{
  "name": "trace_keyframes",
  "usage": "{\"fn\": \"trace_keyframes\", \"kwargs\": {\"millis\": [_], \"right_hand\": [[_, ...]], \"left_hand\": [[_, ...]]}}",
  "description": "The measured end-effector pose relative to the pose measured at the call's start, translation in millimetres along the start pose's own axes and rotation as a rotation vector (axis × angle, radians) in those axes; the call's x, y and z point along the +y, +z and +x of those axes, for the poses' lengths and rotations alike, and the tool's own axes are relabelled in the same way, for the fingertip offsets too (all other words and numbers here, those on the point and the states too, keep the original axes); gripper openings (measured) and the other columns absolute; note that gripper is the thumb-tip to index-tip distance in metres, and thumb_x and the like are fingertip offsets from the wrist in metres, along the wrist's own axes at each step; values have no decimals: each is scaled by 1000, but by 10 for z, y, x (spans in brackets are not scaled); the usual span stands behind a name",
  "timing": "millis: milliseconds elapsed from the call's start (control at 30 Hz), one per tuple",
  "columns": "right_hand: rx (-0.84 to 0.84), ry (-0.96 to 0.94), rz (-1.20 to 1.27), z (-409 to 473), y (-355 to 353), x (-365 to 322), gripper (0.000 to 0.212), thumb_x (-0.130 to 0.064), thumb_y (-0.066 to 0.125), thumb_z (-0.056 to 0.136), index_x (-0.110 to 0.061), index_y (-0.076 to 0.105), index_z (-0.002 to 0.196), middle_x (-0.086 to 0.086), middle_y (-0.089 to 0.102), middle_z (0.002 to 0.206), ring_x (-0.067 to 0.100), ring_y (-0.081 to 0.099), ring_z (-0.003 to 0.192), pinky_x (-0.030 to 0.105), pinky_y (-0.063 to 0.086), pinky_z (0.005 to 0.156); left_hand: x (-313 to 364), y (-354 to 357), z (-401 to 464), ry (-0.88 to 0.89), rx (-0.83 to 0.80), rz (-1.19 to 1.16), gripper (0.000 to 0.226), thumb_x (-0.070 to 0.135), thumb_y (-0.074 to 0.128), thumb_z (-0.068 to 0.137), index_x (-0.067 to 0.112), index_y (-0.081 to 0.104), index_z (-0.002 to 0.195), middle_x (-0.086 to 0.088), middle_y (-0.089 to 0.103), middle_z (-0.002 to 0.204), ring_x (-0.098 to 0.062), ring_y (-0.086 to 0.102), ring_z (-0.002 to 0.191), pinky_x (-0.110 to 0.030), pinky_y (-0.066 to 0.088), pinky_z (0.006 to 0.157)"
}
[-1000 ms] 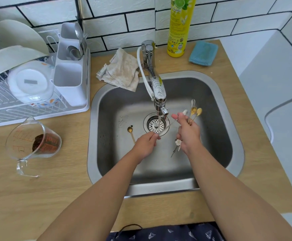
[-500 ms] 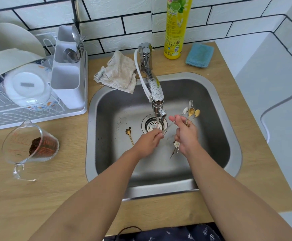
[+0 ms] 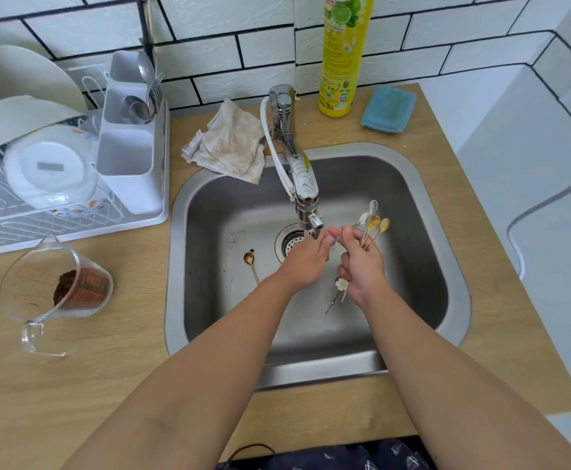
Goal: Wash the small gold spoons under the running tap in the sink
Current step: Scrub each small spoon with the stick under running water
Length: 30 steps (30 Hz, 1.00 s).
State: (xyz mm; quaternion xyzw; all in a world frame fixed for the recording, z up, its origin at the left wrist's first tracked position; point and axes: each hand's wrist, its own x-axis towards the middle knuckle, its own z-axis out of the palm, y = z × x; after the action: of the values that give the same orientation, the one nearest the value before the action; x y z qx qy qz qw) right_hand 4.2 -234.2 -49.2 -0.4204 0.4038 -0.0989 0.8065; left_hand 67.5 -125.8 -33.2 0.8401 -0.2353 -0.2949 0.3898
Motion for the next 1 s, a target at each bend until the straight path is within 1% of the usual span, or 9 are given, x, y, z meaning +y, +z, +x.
{"fn": "trace_keyframes", "kwargs": {"millis": [167, 333, 467, 533, 633, 700, 767, 900, 1000], "right_hand": [[3, 5, -12, 6, -22, -9, 10, -23, 62, 104, -16, 60, 97, 3, 80, 107, 5, 22, 35, 19, 23, 34], [-105, 65, -213, -54, 75, 97, 17, -29, 65, 101, -16, 75, 96, -1, 77, 83, 7, 22, 39, 22, 22, 37], [-210, -11, -512, -97, 85, 173, 24, -35, 72, 95, -25, 79, 74, -6, 81, 97, -5, 51, 44, 12, 34, 50], [-303, -6, -540, -129, 94, 213, 25, -36, 74, 93, -26, 79, 71, -4, 81, 97, -10, 55, 48, 8, 39, 46], [-281, -31, -571, -125, 120, 210, 17, -38, 77, 89, -25, 82, 79, -9, 80, 94, -11, 61, 58, 7, 42, 52], [-187, -62, -520, -75, 100, 194, 9, -34, 80, 87, -25, 80, 90, -7, 81, 94, -3, 71, 80, 18, 48, 70], [-139, -83, -445, -36, 58, 167, 15, -28, 82, 87, -29, 74, 100, -4, 81, 90, 5, 75, 89, 25, 48, 78], [-160, -109, -521, -36, 45, 192, 19, -33, 85, 80, -26, 73, 94, -8, 80, 82, 1, 74, 83, 25, 48, 78], [-176, -118, -585, -45, 95, 217, 14, -39, 72, 91, -25, 74, 88, -9, 81, 87, 5, 74, 89, 27, 47, 75]], "left_hand": [[-499, -141, -294, -68, -64, 129, 33, 45, 32, 106, 20, 49, 92, -1, 63, 88, -22, 58, 82, -33, 38, 70], [-669, -137, -582, -125, -35, 162, 36, 55, 36, 102, 24, 49, 91, 5, 62, 79, -13, 57, 74, -26, 37, 60], [-652, -121, -696, -119, -13, 114, 25, 54, 40, 101, 30, 48, 98, 7, 67, 64, -5, 61, 59, -19, 40, 53], [-645, -116, -745, -69, -74, 84, 15, 45, 40, 104, 35, 45, 93, 10, 69, 62, -7, 63, 52, -16, 44, 53], [-659, -153, -766, -53, -103, 141, 22, 38, 41, 105, 31, 44, 84, 12, 69, 64, -10, 65, 55, -20, 44, 58], [-684, -182, -767, -81, -97, 150, 24, 38, 42, 104, 28, 45, 83, 14, 70, 65, -10, 66, 56, -19, 43, 59], [-693, -182, -788, -102, -99, 119, 26, 39, 42, 104, 29, 46, 80, 11, 71, 67, -11, 67, 54, -17, 44, 59], [-622, -162, -801, -161, -115, 47, 27, 39, 40, 98, 26, 48, 75, 4, 71, 63, -14, 68, 55, -24, 46, 62], [-592, -170, -798, -215, -115, -10, 25, 32, 39, 90, 16, 52, 75, -5, 69, 59, -23, 66, 51, -29, 48, 61]]}}
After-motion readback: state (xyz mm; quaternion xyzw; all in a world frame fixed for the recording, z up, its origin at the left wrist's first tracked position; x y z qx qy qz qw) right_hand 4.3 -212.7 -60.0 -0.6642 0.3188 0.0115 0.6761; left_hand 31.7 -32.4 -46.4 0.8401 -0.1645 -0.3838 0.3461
